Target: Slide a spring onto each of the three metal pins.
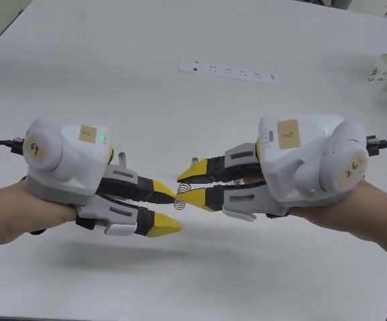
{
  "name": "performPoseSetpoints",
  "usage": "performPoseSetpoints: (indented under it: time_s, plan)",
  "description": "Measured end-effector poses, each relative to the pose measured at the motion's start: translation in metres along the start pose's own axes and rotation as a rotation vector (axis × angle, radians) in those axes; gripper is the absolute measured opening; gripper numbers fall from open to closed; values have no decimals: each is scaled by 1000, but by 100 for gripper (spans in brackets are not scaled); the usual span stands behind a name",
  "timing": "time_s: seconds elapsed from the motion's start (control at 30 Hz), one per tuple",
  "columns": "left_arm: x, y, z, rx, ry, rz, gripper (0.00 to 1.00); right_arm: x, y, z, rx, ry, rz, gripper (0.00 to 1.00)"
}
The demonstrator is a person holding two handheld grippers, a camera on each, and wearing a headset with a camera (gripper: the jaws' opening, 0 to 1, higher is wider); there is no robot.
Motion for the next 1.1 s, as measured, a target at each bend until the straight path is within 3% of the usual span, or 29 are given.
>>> performPoseSetpoints:
  time_s: [0.47,0.77,0.9,1.1]
  plan:
    - [17,10,-28,-76,-2,-31,42,9,0,2,19,27,-9,7]
    - [20,22,-51,-154,-50,-68,56,17,-4,1,44,46,1,7]
    - [19,29,-60,-197,-82,-99,70,20,-6,0,55,57,1,7]
    - [21,35,-70,-233,-108,-125,80,24,-9,-2,64,64,8,7]
Point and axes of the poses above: the centre of the closed fingertips' face, and the gripper's own axes: z roughly forward along the fingers, y roughly to its left, x roughly out of its underside, the point moved 2 cm from there along -z, roughly backward along the fingers, and after that the axes turned 8 degrees about -z, right-handed, at the moved point
